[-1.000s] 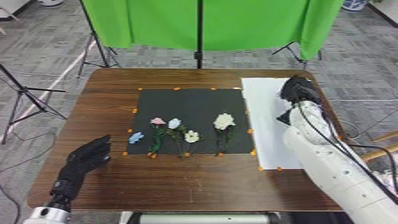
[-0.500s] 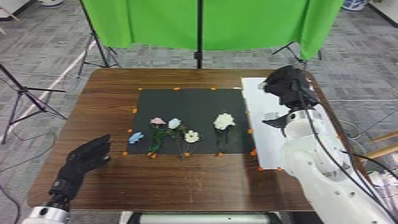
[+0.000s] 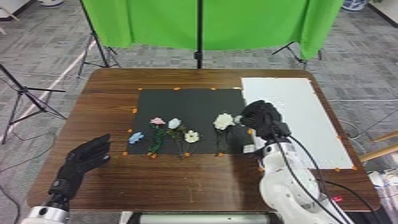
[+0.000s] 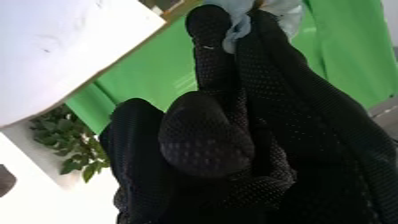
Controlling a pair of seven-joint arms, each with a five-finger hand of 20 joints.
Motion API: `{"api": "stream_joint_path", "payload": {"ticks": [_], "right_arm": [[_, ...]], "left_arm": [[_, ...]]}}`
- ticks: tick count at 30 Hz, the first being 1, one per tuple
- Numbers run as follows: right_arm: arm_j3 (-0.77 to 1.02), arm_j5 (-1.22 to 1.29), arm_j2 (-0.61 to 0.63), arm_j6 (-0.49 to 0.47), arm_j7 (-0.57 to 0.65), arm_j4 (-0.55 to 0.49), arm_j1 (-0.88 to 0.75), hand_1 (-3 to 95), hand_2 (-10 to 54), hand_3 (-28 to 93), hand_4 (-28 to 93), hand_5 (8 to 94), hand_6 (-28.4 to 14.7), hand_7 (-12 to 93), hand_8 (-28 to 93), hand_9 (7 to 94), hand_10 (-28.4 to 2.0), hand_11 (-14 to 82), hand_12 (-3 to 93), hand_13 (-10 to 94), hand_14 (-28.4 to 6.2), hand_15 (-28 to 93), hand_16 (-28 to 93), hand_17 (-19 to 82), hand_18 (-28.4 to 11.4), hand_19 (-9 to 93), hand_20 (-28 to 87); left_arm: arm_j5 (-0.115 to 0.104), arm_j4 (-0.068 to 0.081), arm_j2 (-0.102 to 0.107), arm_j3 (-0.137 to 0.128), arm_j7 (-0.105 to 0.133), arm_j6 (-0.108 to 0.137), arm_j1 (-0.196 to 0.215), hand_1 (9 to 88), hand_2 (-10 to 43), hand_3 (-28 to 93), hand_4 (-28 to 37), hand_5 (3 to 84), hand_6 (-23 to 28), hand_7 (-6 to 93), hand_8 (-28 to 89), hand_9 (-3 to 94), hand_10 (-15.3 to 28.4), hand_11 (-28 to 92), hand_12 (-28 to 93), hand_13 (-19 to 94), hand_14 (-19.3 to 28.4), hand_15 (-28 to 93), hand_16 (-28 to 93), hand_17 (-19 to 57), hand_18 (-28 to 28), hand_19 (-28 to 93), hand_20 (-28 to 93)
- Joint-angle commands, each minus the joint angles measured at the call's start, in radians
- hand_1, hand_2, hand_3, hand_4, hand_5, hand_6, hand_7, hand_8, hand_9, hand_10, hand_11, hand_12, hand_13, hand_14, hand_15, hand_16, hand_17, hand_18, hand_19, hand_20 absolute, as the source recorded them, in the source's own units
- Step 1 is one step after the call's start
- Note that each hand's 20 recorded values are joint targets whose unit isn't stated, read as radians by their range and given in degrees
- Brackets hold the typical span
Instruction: Arrange flowers
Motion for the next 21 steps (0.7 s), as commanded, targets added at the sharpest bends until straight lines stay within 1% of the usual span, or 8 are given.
{"api": "stream_joint_path", "payload": {"ticks": [1,3,6,8,9,11,16,21], "right_arm": [[0.01,-0.013,-0.001,-0.023,-0.022,-0.003,-0.04,57.7,-9.5,60,-18,75.7,2.1,26,4,83.2,-8.6,5.5,37.0,86,-2.5,67,36,61,-14.6,93,64],[0.018,0.004,0.002,-0.059,-0.039,-0.009,-0.046,57.0,-9.5,60,-18,75.6,2.0,26,4,82.8,-9.1,5.5,36.8,85,-2.6,67,36,61,-14.6,93,63],[0.019,0.012,0.016,-0.063,-0.046,-0.018,-0.061,54.4,-9.5,60,-18,75.5,1.9,25,3,79.3,-10.7,11.3,31.8,85,-3.3,67,36,59,-14.9,93,63],[0.019,0.008,0.016,-0.06,-0.05,-0.016,-0.064,53.1,-9.5,59,-17,75.0,1.8,24,4,77.5,-11.4,14.9,27.7,84,-3.7,67,36,59,-15.1,93,62],[0.02,0.004,0.017,-0.061,-0.054,-0.016,-0.066,52.2,-9.5,59,-17,74.7,1.8,23,4,76.8,-11.9,16.3,25.8,84,-4.0,67,36,59,-15.4,93,62],[0.02,0.0,0.016,-0.056,-0.056,-0.01,-0.067,51.4,-9.5,59,-16,74.5,1.8,23,4,76.2,-12.2,18.3,22.3,84,-4.2,67,35,58,-15.5,93,62],[0.026,-0.006,0.018,-0.067,-0.063,-0.013,-0.08,50.4,-9.5,58,-16,73.8,1.8,23,3,75.4,-12.6,18.4,21.4,83,-4.5,67,35,58,-15.7,93,62],[0.031,0.004,0.017,-0.097,-0.066,-0.019,-0.085,46.1,-9.5,62,-16,71.5,1.5,22,3,73.0,-12.5,18.1,20.8,83,-4.7,67,35,58,-15.8,93,62]], "left_arm": [[0.007,0.001,-0.001,-0.005,-0.003,0.001,0.012,35.6,-9.5,65,-9.4,39.3,3.7,10.0,-5,36.8,11.4,15,14,32,15.2,9,4,7.0,11.0,2,19],[0.007,0.001,-0.001,-0.005,0.0,0.0,0.012,35.6,-9.5,65,-9.4,39.4,3.7,10.1,-5,36.8,11.4,15,14,32,15.2,9,4,7.0,11.0,2,19],[0.007,0.002,0.001,-0.004,0.008,0.0,0.012,35.5,-9.5,65,-9.4,39.4,3.7,10.1,-5,36.9,11.4,15,14,32,15.2,9,4,7.0,11.0,2,19],[0.009,0.004,0.006,-0.002,0.007,0.001,0.004,35.4,-9.5,65,-9.4,39.4,3.7,10.1,-5,36.8,11.4,15,14,32,15.2,9,4,6.9,11.0,2,19],[0.009,0.002,0.005,-0.003,0.009,0.003,0.008,35.4,-9.5,65,-9.4,39.4,3.8,10.1,-5,36.8,11.3,15,14,32,15.3,9,4,6.9,11.0,2,19],[0.009,0.006,0.008,-0.002,0.009,-0.002,0.001,35.3,-9.5,65,-9.4,39.4,3.7,10.1,-5,36.8,11.3,15,14,32,15.2,9,4,6.9,11.0,2,19],[0.01,0.008,0.009,-0.001,0.009,-0.005,-0.001,35.3,-9.5,65,-9.4,39.4,3.7,10.4,-5,36.9,11.4,15,14,32,15.2,10,4,6.9,11.0,2,19],[0.011,0.007,0.009,-0.002,0.007,-0.008,0.0,35.1,-9.5,65,-9.5,39.5,3.8,10.6,-5,36.9,11.4,16,14,32,15.2,10,4,6.9,11.0,2,19]]}}
